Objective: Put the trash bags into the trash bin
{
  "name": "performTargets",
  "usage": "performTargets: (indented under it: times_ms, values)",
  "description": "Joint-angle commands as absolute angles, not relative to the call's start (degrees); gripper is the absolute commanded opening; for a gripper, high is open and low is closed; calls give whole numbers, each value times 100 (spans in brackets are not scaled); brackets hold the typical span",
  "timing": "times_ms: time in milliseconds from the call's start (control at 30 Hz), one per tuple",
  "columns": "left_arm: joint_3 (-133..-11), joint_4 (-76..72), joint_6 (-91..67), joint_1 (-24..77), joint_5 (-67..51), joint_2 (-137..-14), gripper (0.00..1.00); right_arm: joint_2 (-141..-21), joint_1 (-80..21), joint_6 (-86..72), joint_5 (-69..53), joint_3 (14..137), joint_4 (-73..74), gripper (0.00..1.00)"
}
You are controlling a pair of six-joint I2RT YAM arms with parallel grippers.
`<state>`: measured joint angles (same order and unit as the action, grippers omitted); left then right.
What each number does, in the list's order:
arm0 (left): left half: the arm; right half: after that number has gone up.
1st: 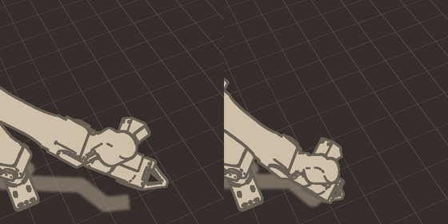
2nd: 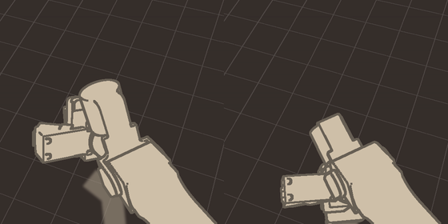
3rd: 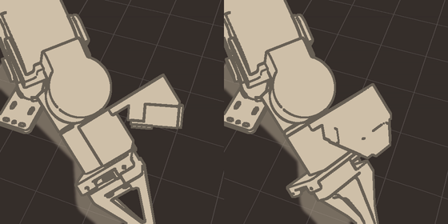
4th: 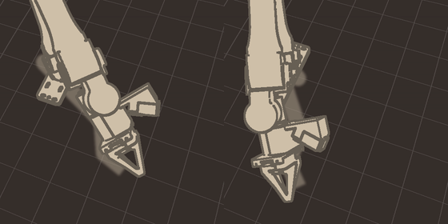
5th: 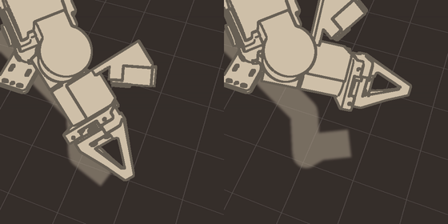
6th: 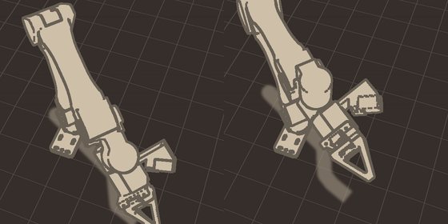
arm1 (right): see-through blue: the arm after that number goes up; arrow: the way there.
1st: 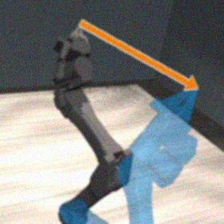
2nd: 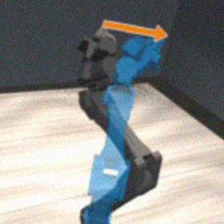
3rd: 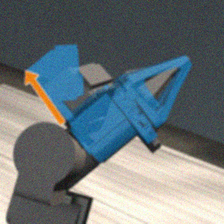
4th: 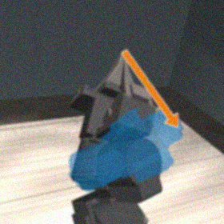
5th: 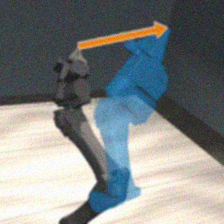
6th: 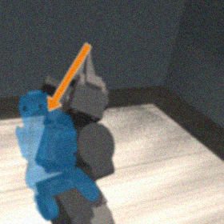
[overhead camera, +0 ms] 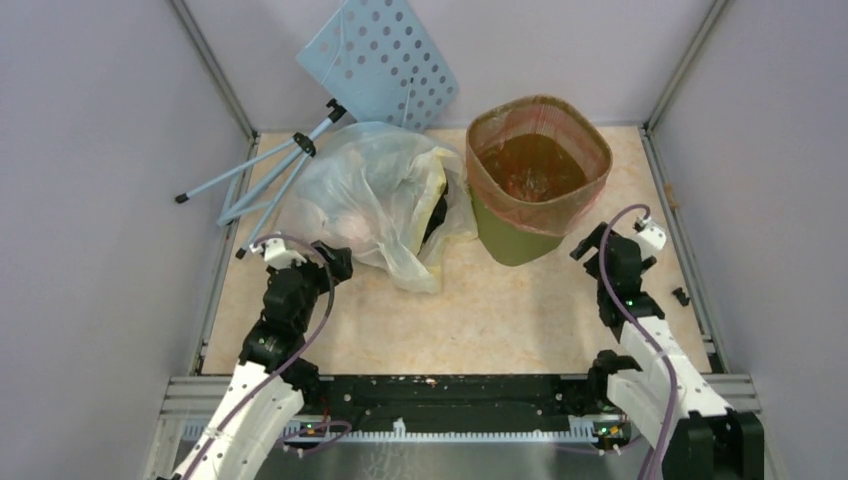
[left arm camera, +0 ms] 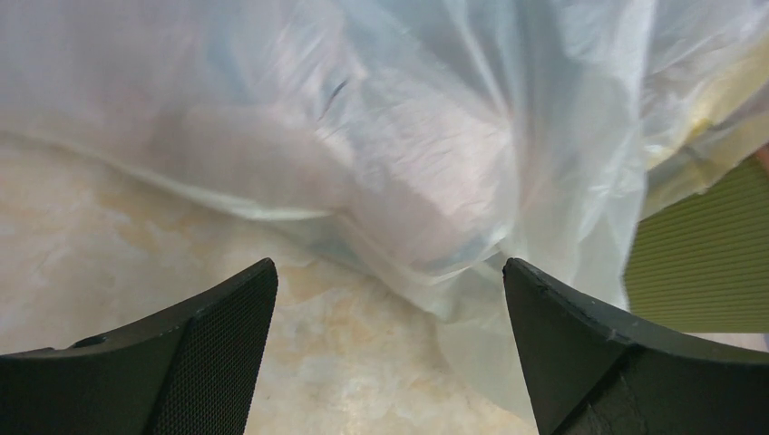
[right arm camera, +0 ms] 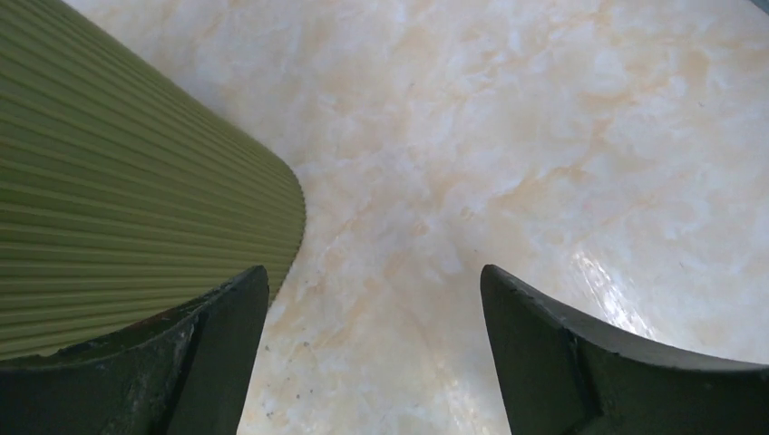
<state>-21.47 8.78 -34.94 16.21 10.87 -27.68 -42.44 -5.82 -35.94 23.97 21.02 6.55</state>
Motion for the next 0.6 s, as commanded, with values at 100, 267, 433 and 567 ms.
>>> performTargets:
  times_ms: [100, 267, 433, 567]
  values:
    - [-958, -440, -2774, 1626, 1670, -2077, 99, -4870, -457, -1245, 895, 1478, -2294, 89]
    - [-333, -2389, -2060, 1626, 1696, -2768, 99, -5387, -457, -515, 893, 1089, -3710, 88]
    - [-635, -3153, -1501, 1625, 2219, -3976, 99, -6619, -459, -329, 1217, 810, -5535, 89]
    - [-1009, -3955, -323, 1608, 1972, -5202, 99, -7541, -450, -76, 1348, 1088, -6202, 88]
